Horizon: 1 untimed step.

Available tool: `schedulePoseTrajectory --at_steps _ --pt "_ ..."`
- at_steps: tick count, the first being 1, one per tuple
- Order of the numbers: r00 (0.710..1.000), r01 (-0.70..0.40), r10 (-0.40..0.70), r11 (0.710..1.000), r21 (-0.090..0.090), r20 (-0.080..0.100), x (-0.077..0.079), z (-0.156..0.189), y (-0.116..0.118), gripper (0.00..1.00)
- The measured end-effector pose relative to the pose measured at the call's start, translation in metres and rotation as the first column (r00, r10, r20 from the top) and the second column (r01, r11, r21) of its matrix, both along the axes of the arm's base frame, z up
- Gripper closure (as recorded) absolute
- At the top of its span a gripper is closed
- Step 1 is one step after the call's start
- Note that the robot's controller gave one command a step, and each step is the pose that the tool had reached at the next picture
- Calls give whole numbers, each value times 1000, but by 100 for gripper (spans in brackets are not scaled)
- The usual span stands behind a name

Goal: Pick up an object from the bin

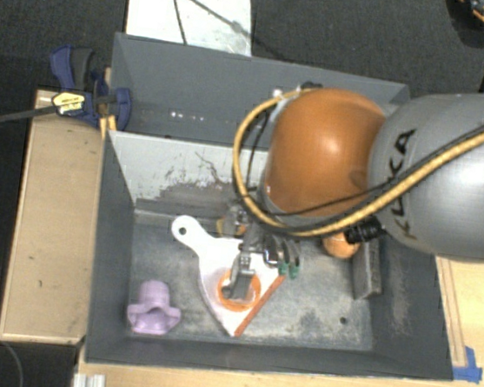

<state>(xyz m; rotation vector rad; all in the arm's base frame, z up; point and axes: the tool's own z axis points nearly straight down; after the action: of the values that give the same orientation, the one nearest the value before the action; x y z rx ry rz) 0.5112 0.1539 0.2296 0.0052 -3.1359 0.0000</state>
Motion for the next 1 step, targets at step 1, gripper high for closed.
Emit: schedulePoseTrajectory --at_steps 1 --pt "1000 6 -6 1000 1 8 2 4 -1 0"
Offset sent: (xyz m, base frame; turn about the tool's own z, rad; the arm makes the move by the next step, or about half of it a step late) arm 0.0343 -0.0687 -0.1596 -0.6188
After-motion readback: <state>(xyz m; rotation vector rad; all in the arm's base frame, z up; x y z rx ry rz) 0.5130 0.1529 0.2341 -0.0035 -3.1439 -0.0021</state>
